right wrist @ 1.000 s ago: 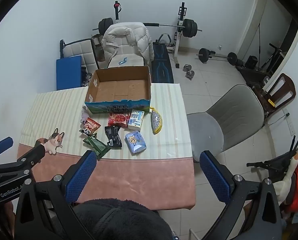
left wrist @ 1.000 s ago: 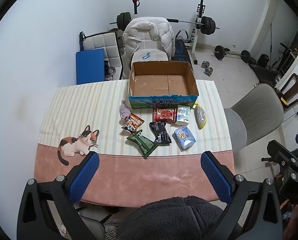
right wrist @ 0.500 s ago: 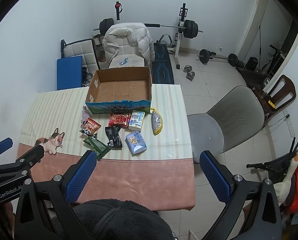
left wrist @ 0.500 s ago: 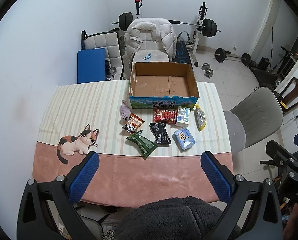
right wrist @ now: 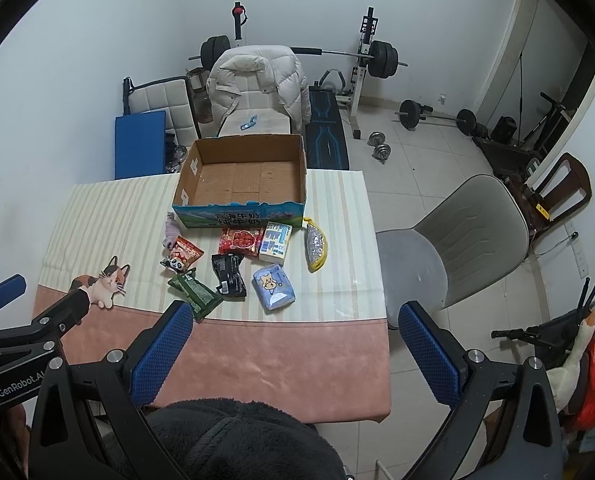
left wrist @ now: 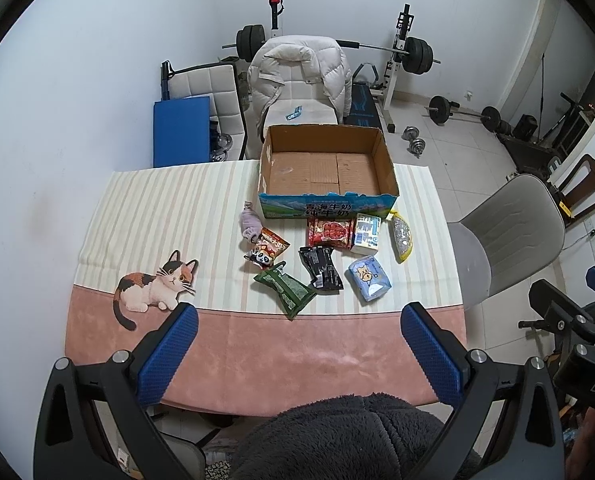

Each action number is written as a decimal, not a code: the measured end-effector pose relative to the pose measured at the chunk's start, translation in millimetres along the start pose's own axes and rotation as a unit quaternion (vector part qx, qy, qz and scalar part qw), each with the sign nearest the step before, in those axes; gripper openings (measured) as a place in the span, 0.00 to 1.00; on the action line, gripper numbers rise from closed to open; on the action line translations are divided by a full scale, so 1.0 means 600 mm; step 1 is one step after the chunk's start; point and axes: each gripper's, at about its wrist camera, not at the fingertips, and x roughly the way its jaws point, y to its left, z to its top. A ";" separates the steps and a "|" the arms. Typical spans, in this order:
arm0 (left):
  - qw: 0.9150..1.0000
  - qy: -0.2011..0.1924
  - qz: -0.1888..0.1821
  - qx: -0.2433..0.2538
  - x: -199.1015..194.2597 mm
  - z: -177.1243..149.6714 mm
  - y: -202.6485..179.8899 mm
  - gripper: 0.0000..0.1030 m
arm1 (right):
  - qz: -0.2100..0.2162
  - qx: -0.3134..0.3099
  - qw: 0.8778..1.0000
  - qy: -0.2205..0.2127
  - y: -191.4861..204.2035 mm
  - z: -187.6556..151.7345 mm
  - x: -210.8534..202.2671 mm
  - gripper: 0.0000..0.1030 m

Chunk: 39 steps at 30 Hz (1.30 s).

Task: Organize soft objects

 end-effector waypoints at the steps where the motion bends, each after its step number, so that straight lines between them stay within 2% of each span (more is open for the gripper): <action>1: 1.000 0.000 0.000 0.001 0.000 0.000 0.000 1.00 | 0.000 0.000 1.000 0.000 0.000 0.000 0.000 1.00; 17: 1.000 -0.004 -0.002 0.001 0.009 0.021 0.022 1.00 | -0.008 -0.001 1.000 -0.003 0.007 0.013 0.004 1.00; 39: 1.000 -0.002 -0.003 0.000 0.014 0.019 0.025 1.00 | -0.010 0.004 1.000 0.007 0.006 0.011 0.025 1.00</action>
